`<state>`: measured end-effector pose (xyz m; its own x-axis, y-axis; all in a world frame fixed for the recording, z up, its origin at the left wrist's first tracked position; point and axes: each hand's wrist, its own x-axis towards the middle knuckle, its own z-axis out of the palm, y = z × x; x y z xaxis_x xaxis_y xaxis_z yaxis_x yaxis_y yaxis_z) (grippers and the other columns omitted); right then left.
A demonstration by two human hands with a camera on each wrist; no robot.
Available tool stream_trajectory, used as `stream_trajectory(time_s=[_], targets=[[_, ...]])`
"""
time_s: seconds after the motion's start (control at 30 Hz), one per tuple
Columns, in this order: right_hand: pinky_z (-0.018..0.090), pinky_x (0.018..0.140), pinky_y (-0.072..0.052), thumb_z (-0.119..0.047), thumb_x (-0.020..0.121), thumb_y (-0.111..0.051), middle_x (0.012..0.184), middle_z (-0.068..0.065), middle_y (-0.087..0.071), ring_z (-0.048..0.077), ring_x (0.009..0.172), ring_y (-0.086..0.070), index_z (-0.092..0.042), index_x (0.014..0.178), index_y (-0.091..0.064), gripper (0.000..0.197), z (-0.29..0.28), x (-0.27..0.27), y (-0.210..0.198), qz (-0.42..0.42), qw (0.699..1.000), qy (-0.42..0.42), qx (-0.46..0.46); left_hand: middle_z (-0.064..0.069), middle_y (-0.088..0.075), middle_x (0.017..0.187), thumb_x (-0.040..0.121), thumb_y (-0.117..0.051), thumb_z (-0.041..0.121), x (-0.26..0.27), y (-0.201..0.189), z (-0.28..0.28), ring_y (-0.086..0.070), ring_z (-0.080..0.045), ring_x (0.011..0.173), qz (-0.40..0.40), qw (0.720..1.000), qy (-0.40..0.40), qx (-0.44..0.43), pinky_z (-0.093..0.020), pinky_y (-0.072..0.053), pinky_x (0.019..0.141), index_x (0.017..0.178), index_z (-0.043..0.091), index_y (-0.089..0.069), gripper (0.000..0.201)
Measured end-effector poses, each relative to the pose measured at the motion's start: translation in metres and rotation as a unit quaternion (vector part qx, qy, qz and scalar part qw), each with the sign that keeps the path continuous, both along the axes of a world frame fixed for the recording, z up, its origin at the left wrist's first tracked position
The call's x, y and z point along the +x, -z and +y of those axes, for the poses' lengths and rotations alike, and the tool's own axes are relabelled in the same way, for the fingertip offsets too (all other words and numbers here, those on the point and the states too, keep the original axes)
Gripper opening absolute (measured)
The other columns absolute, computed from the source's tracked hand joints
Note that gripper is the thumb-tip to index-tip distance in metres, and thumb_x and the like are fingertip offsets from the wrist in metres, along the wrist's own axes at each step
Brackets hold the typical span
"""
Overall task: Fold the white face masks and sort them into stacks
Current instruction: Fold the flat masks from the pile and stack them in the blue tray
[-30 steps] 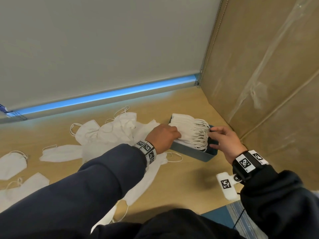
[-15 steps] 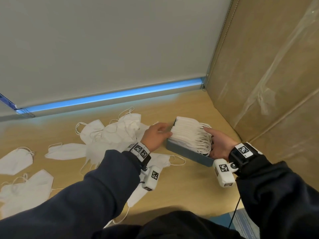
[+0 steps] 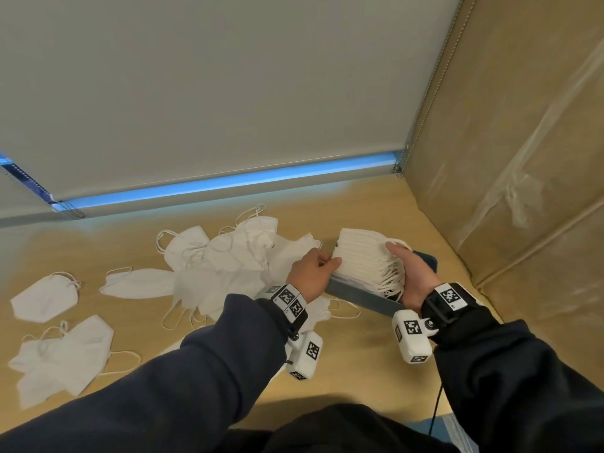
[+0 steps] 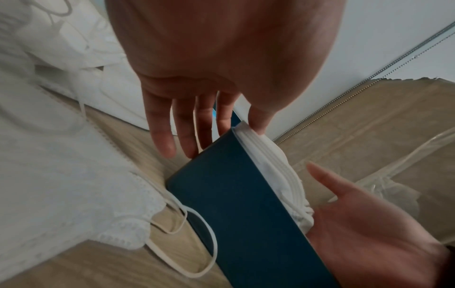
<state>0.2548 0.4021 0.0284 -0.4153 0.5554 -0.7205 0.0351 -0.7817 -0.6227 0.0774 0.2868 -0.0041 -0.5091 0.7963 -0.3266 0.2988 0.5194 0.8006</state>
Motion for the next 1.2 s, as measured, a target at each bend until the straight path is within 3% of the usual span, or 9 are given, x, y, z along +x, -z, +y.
stream_trajectory(time_s=[0.23,0.43,0.57,0.63,0.7,0.8,0.9,1.03,1.2], targets=[[0.046,0.094,-0.053,-0.043,0.099,-0.058,0.123,0.015,-0.072,0.034,0.111,-0.07,-0.011,0.13,-0.065,0.045,0.002,-0.003,0.002,0.043,0.998,0.035,0.009,-0.007,-0.062,0.136,0.099,-0.054,0.053,-0.001,-0.011,0.0,-0.059,-0.026,0.123,0.002,1.0,0.027,-0.007,-0.037,-0.045,0.104,0.142,0.022,-0.048,0.054],[0.054,0.104,-0.048,-0.048,0.097,-0.057,0.124,0.02,-0.07,0.039,0.117,-0.066,-0.008,0.131,-0.064,0.053,0.0,-0.013,-0.002,0.049,0.996,0.07,-0.005,-0.005,-0.051,0.15,0.099,-0.056,0.051,0.011,-0.015,0.012,-0.05,-0.024,0.134,0.015,0.996,0.056,0.063,-0.036,-0.038,0.109,0.153,0.019,-0.037,0.065],[0.057,0.097,-0.053,-0.048,0.064,-0.083,0.119,0.016,-0.074,0.039,0.105,-0.072,-0.014,0.128,-0.067,0.074,0.008,-0.011,0.01,-0.017,0.996,0.085,0.028,-0.008,-0.031,0.162,0.096,-0.057,0.057,0.01,-0.014,0.025,-0.033,-0.026,0.148,0.038,0.997,0.013,0.062,-0.04,-0.029,0.121,0.159,0.02,-0.022,0.081],[0.052,0.089,-0.058,-0.047,0.08,-0.074,0.117,0.019,-0.073,0.038,0.103,-0.073,-0.009,0.127,-0.067,0.061,0.001,-0.015,-0.001,0.004,0.995,0.096,0.005,-0.003,-0.014,0.17,0.09,-0.054,0.071,0.013,-0.02,0.029,-0.015,-0.021,0.155,0.193,0.972,0.085,0.102,-0.041,-0.016,0.126,0.162,0.022,-0.011,0.098],[0.045,0.074,-0.062,-0.042,0.098,-0.058,0.109,0.021,-0.075,0.036,0.094,-0.075,-0.003,0.122,-0.066,0.047,-0.004,-0.016,-0.008,0.057,0.994,0.094,-0.022,0.001,0.005,0.172,0.083,-0.048,0.083,0.016,-0.021,0.035,0.006,-0.018,0.157,0.315,0.912,0.24,0.109,-0.045,-0.002,0.128,0.163,0.022,0.001,0.112],[0.043,0.073,-0.057,-0.04,0.1,-0.056,0.101,0.019,-0.077,0.035,0.097,-0.073,-0.001,0.121,-0.064,0.045,-0.004,-0.014,-0.005,0.075,0.99,0.119,-0.026,0.001,0.017,0.17,0.077,-0.044,0.092,0.006,-0.01,0.04,0.017,-0.019,0.156,0.37,0.847,0.381,0.019,-0.052,0.002,0.127,0.162,0.019,0.009,0.124],[0.048,0.081,-0.053,-0.043,0.096,-0.063,0.117,0.018,-0.071,0.036,0.109,-0.066,-0.002,0.125,-0.062,0.051,0.0,-0.008,-0.003,0.062,0.987,0.146,-0.038,-0.005,0.005,0.171,0.077,-0.048,0.089,-0.018,-0.014,0.047,-0.001,-0.024,0.157,0.405,0.819,0.404,-0.026,-0.05,-0.003,0.127,0.162,0.019,0.005,0.123],[0.047,0.079,-0.052,-0.046,0.094,-0.063,0.114,0.019,-0.071,0.036,0.106,-0.067,-0.002,0.12,-0.064,0.051,0.001,-0.005,-0.001,0.078,0.984,0.149,-0.057,-0.009,-0.039,0.152,0.075,-0.071,0.063,-0.039,-0.038,0.06,-0.039,-0.027,0.133,0.46,0.78,0.423,-0.028,-0.043,-0.033,0.112,0.159,0.015,-0.019,0.11],[0.05,0.09,-0.052,-0.051,0.093,-0.062,0.126,0.022,-0.068,0.04,0.117,-0.064,-0.003,0.131,-0.062,0.061,0.0,-0.006,0.002,0.089,0.982,0.147,-0.072,-0.01,-0.041,0.148,0.068,-0.083,0.052,-0.028,-0.027,0.05,-0.043,-0.028,0.13,0.457,0.781,0.424,0.044,-0.042,-0.04,0.108,0.144,0.016,-0.041,0.094]])
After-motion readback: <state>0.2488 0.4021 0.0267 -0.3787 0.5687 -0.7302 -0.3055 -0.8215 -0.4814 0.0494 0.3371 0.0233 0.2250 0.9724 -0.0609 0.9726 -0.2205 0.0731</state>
